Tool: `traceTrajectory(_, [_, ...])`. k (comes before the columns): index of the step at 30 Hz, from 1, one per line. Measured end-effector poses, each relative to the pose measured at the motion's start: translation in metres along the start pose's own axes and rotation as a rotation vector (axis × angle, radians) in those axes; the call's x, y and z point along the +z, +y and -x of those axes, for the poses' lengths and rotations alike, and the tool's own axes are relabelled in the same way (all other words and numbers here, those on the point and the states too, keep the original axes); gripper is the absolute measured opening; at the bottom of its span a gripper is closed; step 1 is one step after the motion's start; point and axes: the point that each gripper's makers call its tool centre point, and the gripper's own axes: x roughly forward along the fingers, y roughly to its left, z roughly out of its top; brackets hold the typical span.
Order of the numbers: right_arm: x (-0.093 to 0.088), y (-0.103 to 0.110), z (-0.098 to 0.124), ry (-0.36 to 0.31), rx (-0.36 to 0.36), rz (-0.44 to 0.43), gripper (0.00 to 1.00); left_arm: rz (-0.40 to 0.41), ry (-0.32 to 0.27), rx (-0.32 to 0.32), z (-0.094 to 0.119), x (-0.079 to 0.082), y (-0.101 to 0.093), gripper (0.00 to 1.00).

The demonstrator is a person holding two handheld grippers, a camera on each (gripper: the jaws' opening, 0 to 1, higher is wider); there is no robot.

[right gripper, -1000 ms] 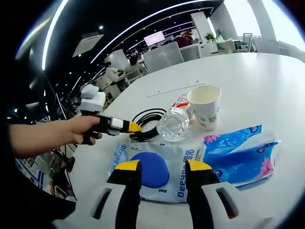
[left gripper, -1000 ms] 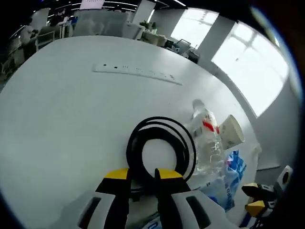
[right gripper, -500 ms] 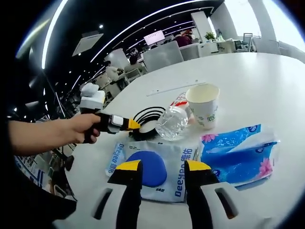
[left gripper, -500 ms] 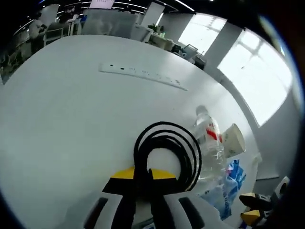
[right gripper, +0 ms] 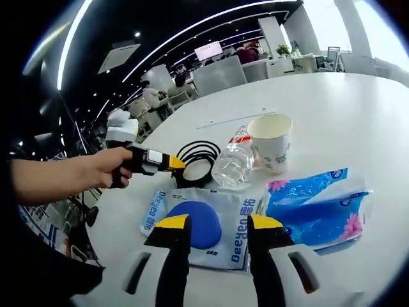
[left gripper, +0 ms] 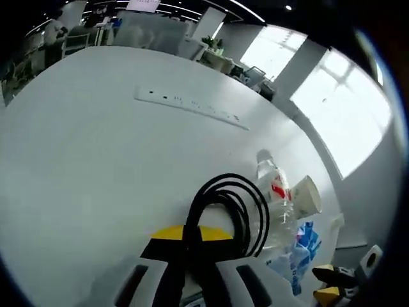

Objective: Arrange the tabletop items into an orderly group along one side of the table until the central work area is clear of visible clutter.

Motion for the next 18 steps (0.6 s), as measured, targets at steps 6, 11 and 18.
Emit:
traceTrajectory(6, [0.003, 0.005, 0.001, -0.009, 0.008, 0.029, 0.33, 0.021, -0.021, -0.026, 0.008, 0.002, -0.003, 0.02])
traceTrajectory(11, [0.004, 0.015, 0.001, -0.015, 0.035, 0.081, 0.36, 0.016, -0.05, -0.047, 0.02, 0.009, -0.008, 0.02])
traceTrajectory(18, [0.006, 0.021, 0.004, -0.025, 0.044, 0.123, 0.4, 0.007, -0.072, -0.076, 0.038, 0.014, -0.015, 0.02])
